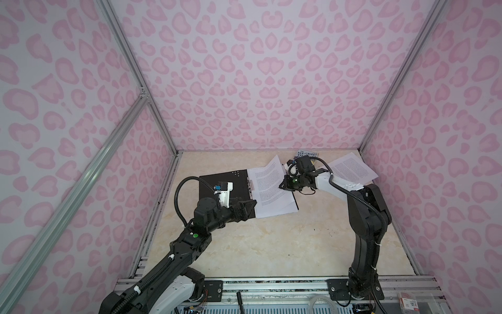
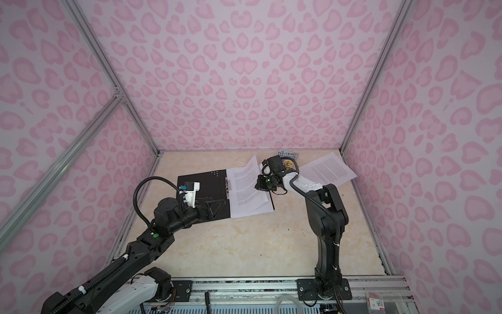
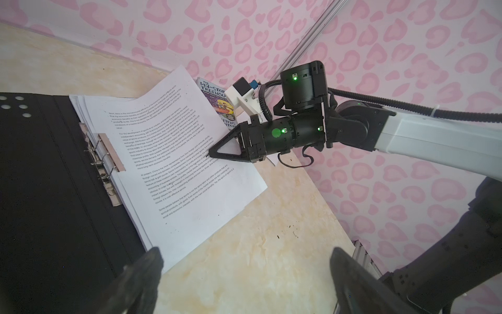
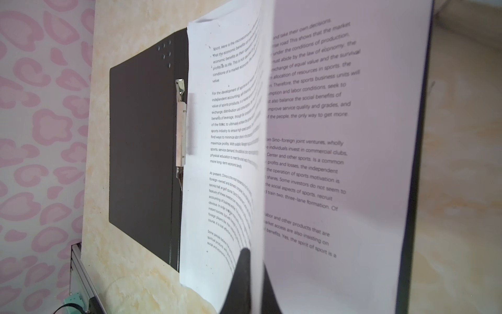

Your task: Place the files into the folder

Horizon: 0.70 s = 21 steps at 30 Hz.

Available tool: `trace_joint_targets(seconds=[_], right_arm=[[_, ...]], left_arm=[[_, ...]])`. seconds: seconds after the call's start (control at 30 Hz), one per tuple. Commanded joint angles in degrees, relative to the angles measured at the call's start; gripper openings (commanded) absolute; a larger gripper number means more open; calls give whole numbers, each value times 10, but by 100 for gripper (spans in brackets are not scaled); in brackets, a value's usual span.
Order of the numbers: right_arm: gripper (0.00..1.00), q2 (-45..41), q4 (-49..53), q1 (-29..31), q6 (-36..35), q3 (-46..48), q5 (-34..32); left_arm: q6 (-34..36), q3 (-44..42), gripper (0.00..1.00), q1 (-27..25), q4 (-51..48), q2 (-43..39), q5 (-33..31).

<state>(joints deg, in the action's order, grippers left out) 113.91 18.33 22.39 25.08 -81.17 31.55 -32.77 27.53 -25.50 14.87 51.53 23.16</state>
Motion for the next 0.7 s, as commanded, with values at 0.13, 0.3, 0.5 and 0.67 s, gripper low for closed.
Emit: trace_joint_targets(seconds=[0.13,0.3,0.5,0.67], right_arm=[[0,12,-1,1,1,-10,9],[0,18,1,4,0,-14,13],[0,24,4,7,-2,-19,14],[0,29,9,9,-5,-24,14]], left_arm=[[9,8,97,0,18,3,4],[10,7,97,0,17,3,2],[10,9,97,-1,15,4,2],[10,9,97,-1,16,4,2]])
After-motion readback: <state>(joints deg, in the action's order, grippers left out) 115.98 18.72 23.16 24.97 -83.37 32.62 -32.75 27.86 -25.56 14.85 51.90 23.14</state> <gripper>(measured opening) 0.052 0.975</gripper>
